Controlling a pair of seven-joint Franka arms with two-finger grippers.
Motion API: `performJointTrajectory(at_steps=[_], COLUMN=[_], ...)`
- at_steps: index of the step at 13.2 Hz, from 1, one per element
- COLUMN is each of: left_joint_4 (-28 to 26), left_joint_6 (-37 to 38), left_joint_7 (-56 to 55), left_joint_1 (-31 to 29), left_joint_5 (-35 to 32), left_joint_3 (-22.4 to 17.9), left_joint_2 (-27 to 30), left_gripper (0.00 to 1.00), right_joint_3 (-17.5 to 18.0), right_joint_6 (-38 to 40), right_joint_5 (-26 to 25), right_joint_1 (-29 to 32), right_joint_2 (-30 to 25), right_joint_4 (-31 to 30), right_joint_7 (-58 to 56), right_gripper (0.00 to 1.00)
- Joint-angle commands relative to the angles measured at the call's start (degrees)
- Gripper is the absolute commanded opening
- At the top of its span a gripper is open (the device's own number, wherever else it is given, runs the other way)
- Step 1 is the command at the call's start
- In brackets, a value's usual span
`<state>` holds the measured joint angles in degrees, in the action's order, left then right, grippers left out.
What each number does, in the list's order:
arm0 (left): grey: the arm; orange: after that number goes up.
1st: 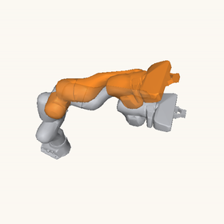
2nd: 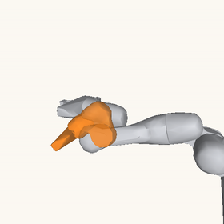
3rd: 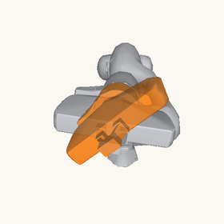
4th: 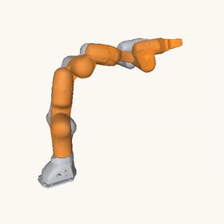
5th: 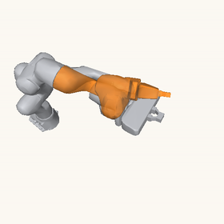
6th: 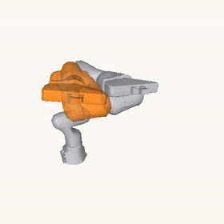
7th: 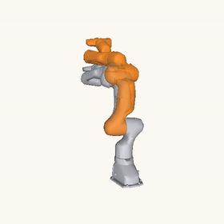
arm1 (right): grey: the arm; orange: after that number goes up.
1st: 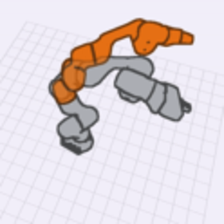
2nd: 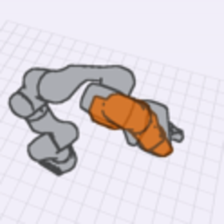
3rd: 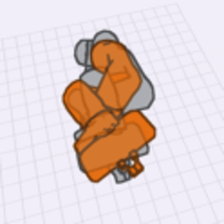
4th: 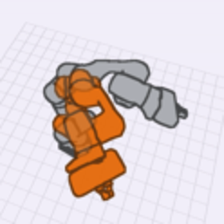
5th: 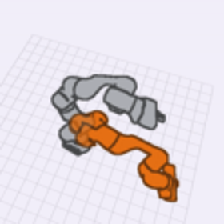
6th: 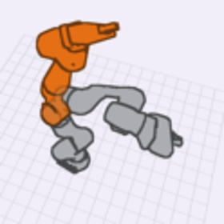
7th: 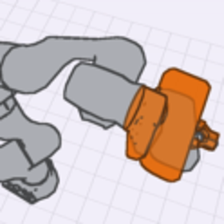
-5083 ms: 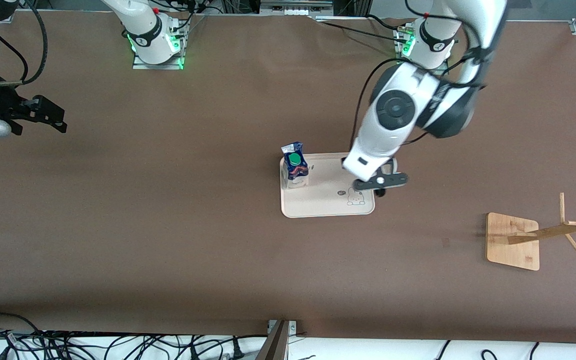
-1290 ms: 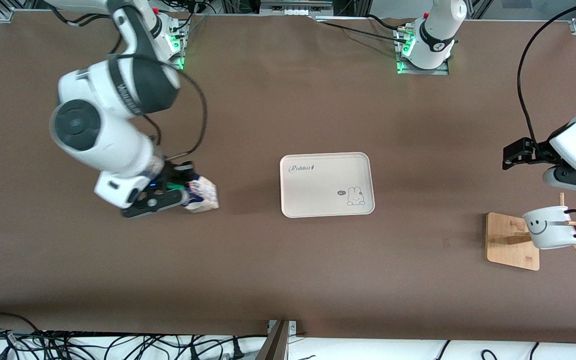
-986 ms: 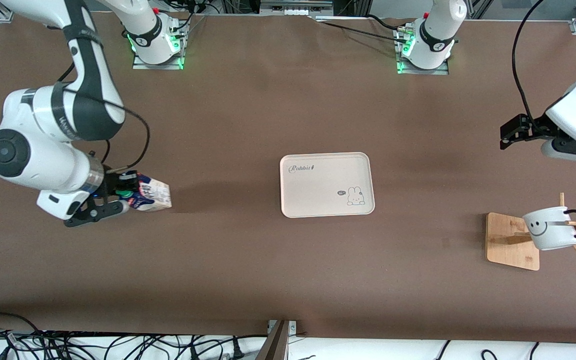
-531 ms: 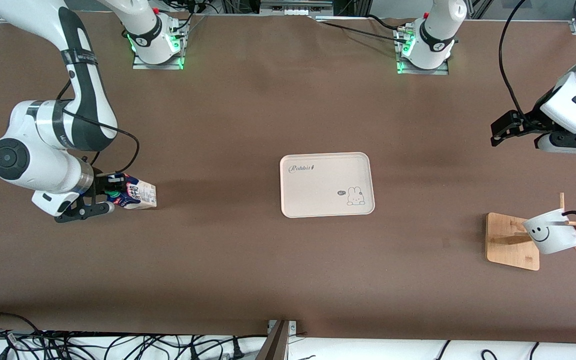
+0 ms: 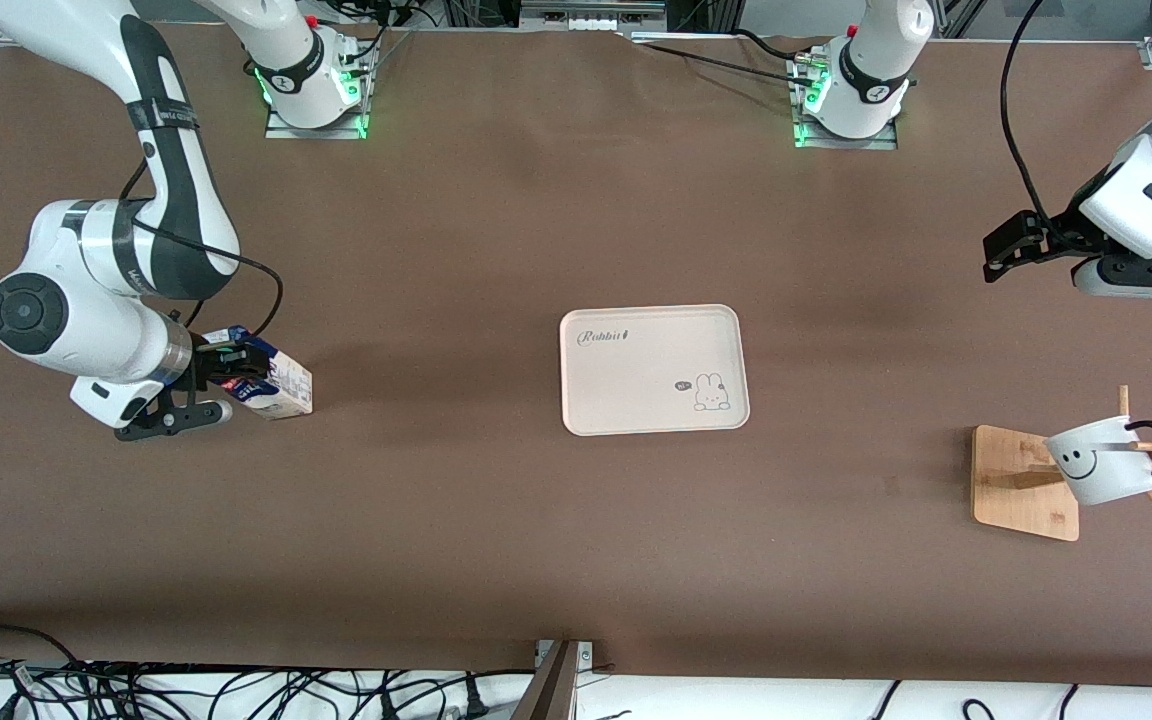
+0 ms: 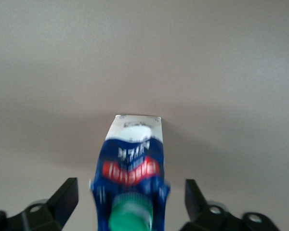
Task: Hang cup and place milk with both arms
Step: 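Set the milk carton on the table and open the right gripper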
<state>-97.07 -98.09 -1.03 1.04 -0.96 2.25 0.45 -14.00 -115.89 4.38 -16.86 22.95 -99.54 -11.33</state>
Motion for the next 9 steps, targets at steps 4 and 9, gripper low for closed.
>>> performJointTrajectory(at_steps=[4, 9], left_joint_4=[1.2, 2.0], left_joint_6=[1.7, 3.1], left_joint_7=[-1.0, -0.2], left_joint_1=[0.8, 0.8], left_joint_5=[-1.1, -1.1], left_joint_3=[0.8, 1.0], left_joint_2=[0.4, 0.5], left_gripper=[1.0, 1.0], right_joint_3=[-0.7, -2.6], right_joint_6=[17.2, 23.7], right_joint_5=[-0.1, 0.7], right_joint_1=[0.4, 1.2], right_joint_2=[-2.3, -12.0], right_joint_4=[15.3, 13.7], right_joint_7=[1.1, 1.4], right_gripper=[1.0, 1.0])
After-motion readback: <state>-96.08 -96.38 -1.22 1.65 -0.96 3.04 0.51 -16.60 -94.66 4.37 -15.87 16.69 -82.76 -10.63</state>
